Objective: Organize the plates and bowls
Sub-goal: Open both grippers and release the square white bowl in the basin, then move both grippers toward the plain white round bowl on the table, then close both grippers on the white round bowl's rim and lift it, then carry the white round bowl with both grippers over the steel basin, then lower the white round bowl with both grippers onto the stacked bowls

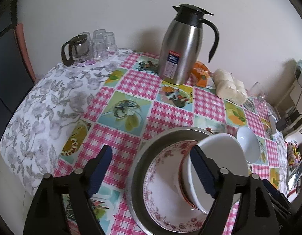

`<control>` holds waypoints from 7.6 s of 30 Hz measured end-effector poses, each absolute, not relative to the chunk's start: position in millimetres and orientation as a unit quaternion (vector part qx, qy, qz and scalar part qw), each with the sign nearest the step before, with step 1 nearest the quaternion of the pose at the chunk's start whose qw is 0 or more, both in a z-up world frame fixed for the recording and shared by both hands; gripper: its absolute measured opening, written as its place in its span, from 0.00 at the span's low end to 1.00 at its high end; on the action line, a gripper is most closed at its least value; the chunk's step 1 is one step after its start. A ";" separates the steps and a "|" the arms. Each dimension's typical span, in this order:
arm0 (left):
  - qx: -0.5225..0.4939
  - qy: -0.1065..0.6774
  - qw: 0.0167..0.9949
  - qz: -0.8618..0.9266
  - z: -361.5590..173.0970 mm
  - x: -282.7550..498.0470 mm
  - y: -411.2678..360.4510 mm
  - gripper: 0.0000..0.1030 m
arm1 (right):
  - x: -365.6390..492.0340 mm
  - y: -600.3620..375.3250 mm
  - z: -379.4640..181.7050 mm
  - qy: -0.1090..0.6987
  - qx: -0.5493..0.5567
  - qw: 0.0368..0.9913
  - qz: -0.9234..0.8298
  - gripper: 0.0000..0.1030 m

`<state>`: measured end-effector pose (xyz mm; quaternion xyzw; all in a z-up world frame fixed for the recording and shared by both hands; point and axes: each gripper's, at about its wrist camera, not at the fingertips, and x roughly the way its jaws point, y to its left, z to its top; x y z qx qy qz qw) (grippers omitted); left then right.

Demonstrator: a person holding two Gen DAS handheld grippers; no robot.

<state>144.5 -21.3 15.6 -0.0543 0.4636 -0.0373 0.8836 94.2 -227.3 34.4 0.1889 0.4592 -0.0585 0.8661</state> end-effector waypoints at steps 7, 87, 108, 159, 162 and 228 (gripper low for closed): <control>-0.068 0.461 0.885 -0.014 13.4 145.0 -11.0 0.84 | 92.0 -228.4 35.1 0.457 0.183 0.868 -0.060 0.99; 0.028 0.462 0.863 -0.204 -42.7 174.6 -257.5 0.45 | 119.1 -379.9 -59.9 0.415 0.318 0.843 -0.121 0.38; 0.032 0.463 0.860 -0.210 -49.0 173.3 -263.4 0.45 | 119.8 -381.9 -60.1 0.426 0.294 0.848 -0.113 0.12; 0.016 0.406 0.883 -0.234 17.1 148.7 -231.0 0.16 | 94.7 -364.7 37.5 0.377 0.279 0.877 -0.109 0.11; 0.005 0.401 0.886 -0.232 28.7 146.4 -214.7 0.16 | 96.0 -351.9 49.9 0.373 0.271 0.882 -0.102 0.11; -0.134 0.448 0.869 -0.166 23.2 120.0 -43.6 0.16 | 103.8 -197.9 60.7 0.419 0.215 0.882 -0.024 0.14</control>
